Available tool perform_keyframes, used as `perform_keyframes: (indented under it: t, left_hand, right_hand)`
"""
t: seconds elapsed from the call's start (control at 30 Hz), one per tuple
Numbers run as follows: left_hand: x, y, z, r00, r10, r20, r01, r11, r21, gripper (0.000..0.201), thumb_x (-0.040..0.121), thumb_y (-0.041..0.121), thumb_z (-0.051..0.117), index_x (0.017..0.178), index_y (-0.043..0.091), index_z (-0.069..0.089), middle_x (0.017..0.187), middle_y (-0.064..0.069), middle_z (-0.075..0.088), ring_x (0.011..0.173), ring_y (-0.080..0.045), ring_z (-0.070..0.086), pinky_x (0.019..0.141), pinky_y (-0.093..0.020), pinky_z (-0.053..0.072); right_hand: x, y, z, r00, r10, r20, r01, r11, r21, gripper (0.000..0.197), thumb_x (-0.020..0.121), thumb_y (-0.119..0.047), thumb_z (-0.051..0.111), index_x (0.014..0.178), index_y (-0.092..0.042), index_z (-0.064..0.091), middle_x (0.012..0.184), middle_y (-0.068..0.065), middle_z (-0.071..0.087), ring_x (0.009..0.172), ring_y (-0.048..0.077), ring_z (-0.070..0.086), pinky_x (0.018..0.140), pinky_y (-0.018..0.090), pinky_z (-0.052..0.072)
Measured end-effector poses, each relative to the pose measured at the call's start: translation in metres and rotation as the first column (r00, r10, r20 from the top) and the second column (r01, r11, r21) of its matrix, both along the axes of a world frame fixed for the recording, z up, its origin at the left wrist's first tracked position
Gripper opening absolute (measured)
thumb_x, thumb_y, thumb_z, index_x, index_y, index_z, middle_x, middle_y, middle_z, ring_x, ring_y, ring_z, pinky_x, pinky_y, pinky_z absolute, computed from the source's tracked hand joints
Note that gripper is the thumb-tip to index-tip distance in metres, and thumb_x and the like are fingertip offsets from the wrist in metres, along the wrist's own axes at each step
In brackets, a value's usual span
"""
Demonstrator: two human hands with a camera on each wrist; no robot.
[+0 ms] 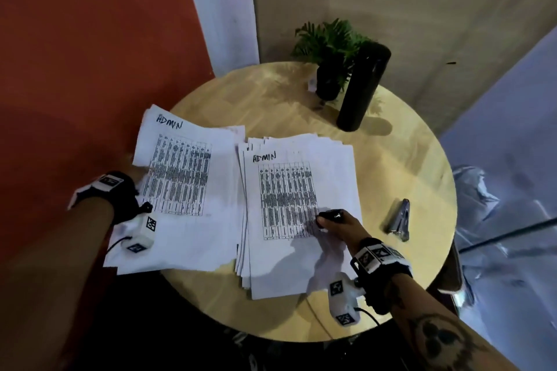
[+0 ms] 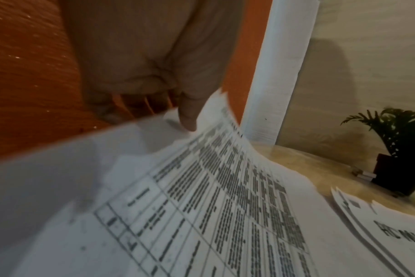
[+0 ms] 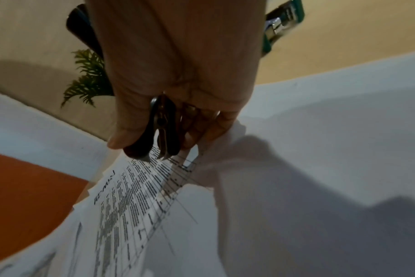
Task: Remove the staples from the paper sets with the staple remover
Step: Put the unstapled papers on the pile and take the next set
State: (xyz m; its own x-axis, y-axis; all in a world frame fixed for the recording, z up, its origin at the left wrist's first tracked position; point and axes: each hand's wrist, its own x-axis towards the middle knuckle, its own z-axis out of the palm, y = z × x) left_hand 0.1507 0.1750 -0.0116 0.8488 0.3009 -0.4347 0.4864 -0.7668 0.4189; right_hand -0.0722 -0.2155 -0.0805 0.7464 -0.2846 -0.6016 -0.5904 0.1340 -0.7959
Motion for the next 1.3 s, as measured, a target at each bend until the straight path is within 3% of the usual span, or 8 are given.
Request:
perform_keyframes:
  t: [0.17, 0.3, 0.4, 0.57, 0.77, 1.0, 1.13, 1.3]
  left_hand:
    - [-0.004, -0.03, -0.003, 0.955, -0.172, 0.24, 0.143, 0.98, 0.136, 0.069, 0.087, 0.018, 0.063, 0.144, 0.001, 0.029, 0.148, -0.025, 0.032, 0.135, -0.039, 0.033, 0.112, -0.044, 0.027]
    - [-0.012, -0.118, -0.011, 0.878, -0.363, 0.311, 0.35, 0.932, 0.097, 0.051, 0.087, 0.019, 0.065, 0.133, 0.008, 0.047, 0.138, -0.023, 0.043, 0.128, -0.038, 0.04, 0.105, -0.044, 0.036]
    - [-0.027, -0.177, -0.028, 0.831, -0.517, 0.208, 0.532, 0.847, -0.02, 0.059, 0.085, 0.017, 0.068, 0.137, 0.008, 0.043, 0.142, -0.02, 0.041, 0.13, -0.035, 0.041, 0.108, -0.043, 0.034]
    - [-0.02, -0.214, -0.043, 0.824, -0.565, -0.044, 0.566, 0.822, 0.057, 0.103, 0.075, 0.027, 0.079, 0.15, 0.012, 0.01, 0.155, -0.016, 0.019, 0.141, -0.037, 0.017, 0.113, -0.048, 0.025]
    - [-0.008, -0.209, -0.043, 0.79, -0.596, -0.142, 0.612, 0.78, 0.131, 0.115, 0.059, 0.043, 0.087, 0.149, 0.017, 0.02, 0.149, -0.016, 0.023, 0.14, -0.036, 0.015, 0.108, -0.055, 0.028]
    - [0.0, -0.206, -0.03, 0.906, -0.422, -0.036, 0.412, 0.897, -0.164, 0.079, 0.078, 0.03, 0.076, 0.139, 0.005, 0.034, 0.14, -0.02, 0.045, 0.125, -0.036, 0.048, 0.097, -0.041, 0.043]
    - [-0.022, -0.184, -0.044, 0.93, -0.249, -0.269, 0.083, 0.858, -0.508, 0.11, 0.039, 0.053, 0.09, 0.131, 0.007, 0.051, 0.113, -0.009, 0.058, 0.084, -0.024, 0.06, 0.069, -0.036, 0.055]
    - [-0.058, -0.162, -0.099, 0.862, -0.295, -0.412, 0.009, 0.822, -0.57, 0.104, 0.051, 0.04, 0.093, 0.135, 0.003, 0.044, 0.126, -0.026, 0.058, 0.117, -0.042, 0.055, 0.102, -0.059, 0.039]
  right_hand:
    - [-0.004, 0.001, 0.0, 0.994, -0.101, 0.038, 0.095, 0.985, 0.141, 0.066, 0.034, -0.042, 0.092, 0.086, -0.012, 0.065, 0.092, 0.012, 0.067, 0.089, 0.023, 0.061, 0.09, 0.039, 0.049]
    - [-0.003, 0.004, 0.006, 0.988, -0.154, 0.033, 0.145, 0.973, 0.181, 0.019, 0.074, -0.002, 0.073, 0.088, -0.008, 0.062, 0.089, 0.013, 0.063, 0.09, 0.027, 0.059, 0.085, 0.036, 0.049]
    - [-0.004, 0.005, 0.004, 0.985, -0.166, 0.044, 0.151, 0.961, 0.231, 0.043, 0.057, -0.02, 0.088, 0.09, -0.008, 0.062, 0.086, 0.013, 0.065, 0.085, 0.024, 0.063, 0.083, 0.037, 0.052]
    - [-0.004, 0.005, 0.0, 0.979, -0.19, 0.079, 0.166, 0.956, 0.243, 0.018, 0.078, 0.01, 0.064, 0.084, -0.007, 0.058, 0.079, 0.011, 0.064, 0.073, 0.019, 0.065, 0.078, 0.036, 0.053]
    - [-0.005, 0.004, -0.004, 0.977, -0.188, 0.097, 0.159, 0.955, 0.25, 0.02, 0.079, 0.01, 0.064, 0.083, -0.008, 0.058, 0.076, 0.007, 0.063, 0.065, 0.012, 0.064, 0.064, 0.025, 0.056]
    - [-0.005, 0.005, -0.003, 0.978, -0.184, 0.097, 0.157, 0.959, 0.237, 0.02, 0.079, 0.008, 0.065, 0.083, -0.01, 0.057, 0.08, 0.007, 0.062, 0.073, 0.016, 0.06, 0.071, 0.028, 0.053]
    - [-0.006, 0.005, 0.0, 0.979, -0.182, 0.093, 0.159, 0.964, 0.212, 0.02, 0.079, 0.006, 0.066, 0.083, -0.011, 0.058, 0.079, 0.006, 0.062, 0.073, 0.015, 0.059, 0.065, 0.023, 0.05]
    - [-0.006, 0.005, 0.003, 0.982, -0.172, 0.084, 0.153, 0.968, 0.201, 0.02, 0.079, 0.005, 0.067, 0.083, -0.012, 0.057, 0.079, 0.006, 0.062, 0.072, 0.014, 0.06, 0.062, 0.021, 0.05]
